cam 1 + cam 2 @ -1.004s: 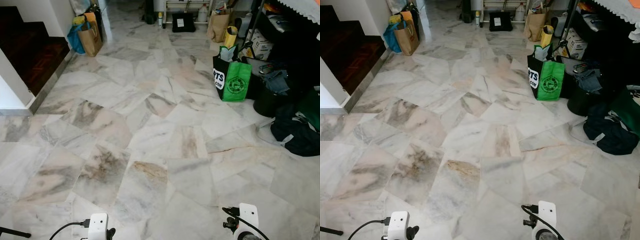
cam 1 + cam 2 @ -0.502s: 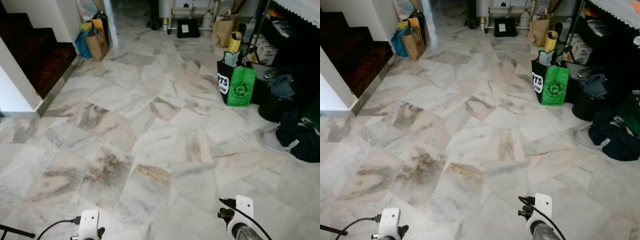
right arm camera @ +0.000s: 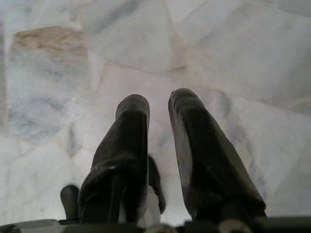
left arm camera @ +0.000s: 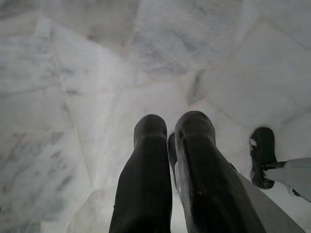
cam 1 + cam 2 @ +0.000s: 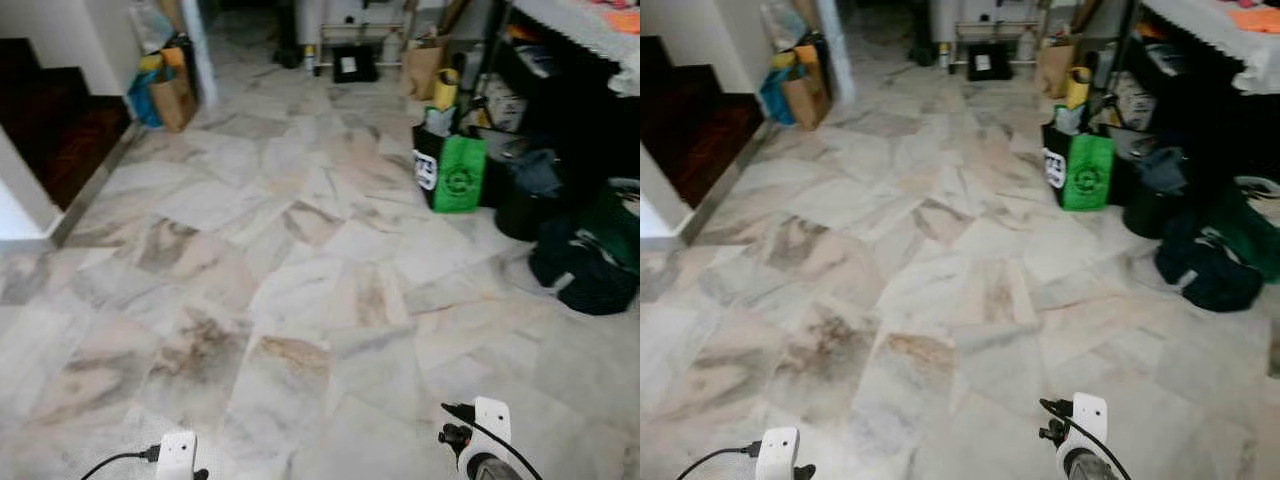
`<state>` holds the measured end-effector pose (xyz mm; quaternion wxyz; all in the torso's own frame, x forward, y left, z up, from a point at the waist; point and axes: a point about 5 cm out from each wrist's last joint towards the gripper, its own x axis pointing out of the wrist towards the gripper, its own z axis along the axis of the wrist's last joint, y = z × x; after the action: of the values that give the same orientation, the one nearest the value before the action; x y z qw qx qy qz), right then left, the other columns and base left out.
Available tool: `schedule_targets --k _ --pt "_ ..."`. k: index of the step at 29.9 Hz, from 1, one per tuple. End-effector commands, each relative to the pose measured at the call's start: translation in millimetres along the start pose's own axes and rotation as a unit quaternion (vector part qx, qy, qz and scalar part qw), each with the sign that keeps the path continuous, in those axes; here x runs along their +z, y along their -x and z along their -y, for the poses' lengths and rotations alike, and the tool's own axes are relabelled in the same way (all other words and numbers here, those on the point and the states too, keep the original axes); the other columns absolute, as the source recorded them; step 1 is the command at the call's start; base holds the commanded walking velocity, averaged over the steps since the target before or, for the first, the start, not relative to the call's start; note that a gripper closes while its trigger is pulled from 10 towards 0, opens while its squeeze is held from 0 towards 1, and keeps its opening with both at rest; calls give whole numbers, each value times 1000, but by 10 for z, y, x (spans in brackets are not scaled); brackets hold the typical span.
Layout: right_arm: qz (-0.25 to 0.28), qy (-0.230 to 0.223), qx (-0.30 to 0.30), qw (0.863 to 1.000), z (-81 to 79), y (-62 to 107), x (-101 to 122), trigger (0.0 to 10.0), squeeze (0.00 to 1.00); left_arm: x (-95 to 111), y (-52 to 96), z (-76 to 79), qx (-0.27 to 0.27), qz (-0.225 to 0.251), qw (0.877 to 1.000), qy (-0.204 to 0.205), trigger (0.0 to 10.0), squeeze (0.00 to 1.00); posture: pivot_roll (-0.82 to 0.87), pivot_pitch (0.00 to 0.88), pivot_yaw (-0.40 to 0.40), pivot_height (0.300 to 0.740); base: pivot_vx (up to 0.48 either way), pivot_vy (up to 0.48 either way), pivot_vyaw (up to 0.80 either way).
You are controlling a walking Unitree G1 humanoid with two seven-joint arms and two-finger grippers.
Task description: Setting the table
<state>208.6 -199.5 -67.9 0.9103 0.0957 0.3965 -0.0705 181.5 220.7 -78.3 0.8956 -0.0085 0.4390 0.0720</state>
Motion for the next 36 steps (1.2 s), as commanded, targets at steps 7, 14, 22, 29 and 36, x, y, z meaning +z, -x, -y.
schedule_targets --k 7,14,22,29,36 --pt "-19 8 -5 1000 28 14 -71 10000 0 -103 16 7 3 -20 1000 9 10000 0 -71 43 -8 740 0 0 -788" --pt "-27 7 -11 1000 51 24 -109 10000 0 -114 19 10 0 -21 1000 1 10000 0 -70 41 -3 740 0 0 -788" --pt "-36 7 -13 999 56 36 -162 10000 0 -123 22 -1 1 -23 1000 1 10000 0 -71 41 1 740 0 0 -788" --pt "-40 5 -16 999 75 45 -191 10000 0 -113 21 -1 -1 -21 1000 -5 10000 0 -75 40 5 740 0 0 -788" --pt "-45 5 -17 999 63 50 -219 10000 0 -93 14 22 -7 -19 1000 -15 10000 0 -78 40 8 740 0 0 -788"
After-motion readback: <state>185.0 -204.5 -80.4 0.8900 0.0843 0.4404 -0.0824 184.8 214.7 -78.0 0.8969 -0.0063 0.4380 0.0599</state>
